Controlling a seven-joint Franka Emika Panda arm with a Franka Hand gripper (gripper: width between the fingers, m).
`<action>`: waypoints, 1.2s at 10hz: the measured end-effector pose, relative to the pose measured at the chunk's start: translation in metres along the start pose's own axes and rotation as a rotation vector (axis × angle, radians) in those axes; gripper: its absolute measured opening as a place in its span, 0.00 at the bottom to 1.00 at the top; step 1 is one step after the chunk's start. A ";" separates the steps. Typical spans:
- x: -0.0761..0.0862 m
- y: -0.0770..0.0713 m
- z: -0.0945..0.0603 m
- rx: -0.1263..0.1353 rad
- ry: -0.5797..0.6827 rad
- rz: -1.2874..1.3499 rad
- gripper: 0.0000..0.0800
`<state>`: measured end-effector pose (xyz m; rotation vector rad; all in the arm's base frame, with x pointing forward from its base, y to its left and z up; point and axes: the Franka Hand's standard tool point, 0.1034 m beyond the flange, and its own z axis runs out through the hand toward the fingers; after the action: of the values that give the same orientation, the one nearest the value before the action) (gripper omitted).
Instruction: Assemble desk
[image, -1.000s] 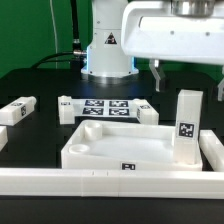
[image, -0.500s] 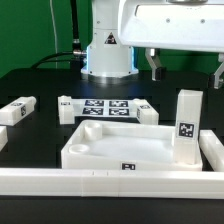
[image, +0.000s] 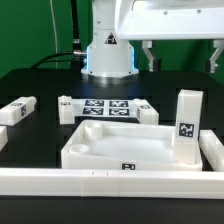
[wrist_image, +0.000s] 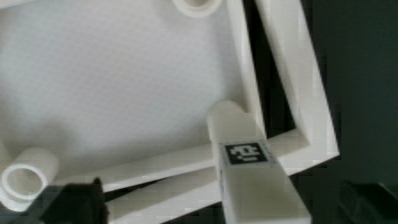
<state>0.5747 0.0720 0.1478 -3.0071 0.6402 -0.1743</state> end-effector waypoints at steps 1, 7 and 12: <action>-0.001 -0.002 0.002 -0.006 -0.014 0.023 0.81; -0.041 0.033 0.041 -0.007 0.040 -0.116 0.81; -0.048 0.045 0.045 -0.031 -0.096 -0.133 0.81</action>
Offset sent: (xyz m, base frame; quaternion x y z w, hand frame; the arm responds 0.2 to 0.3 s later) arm 0.0000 0.0000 0.0000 0.0000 0.0000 0.0000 1.0000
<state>0.5189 0.0526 0.0943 -3.0665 0.4384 -0.0261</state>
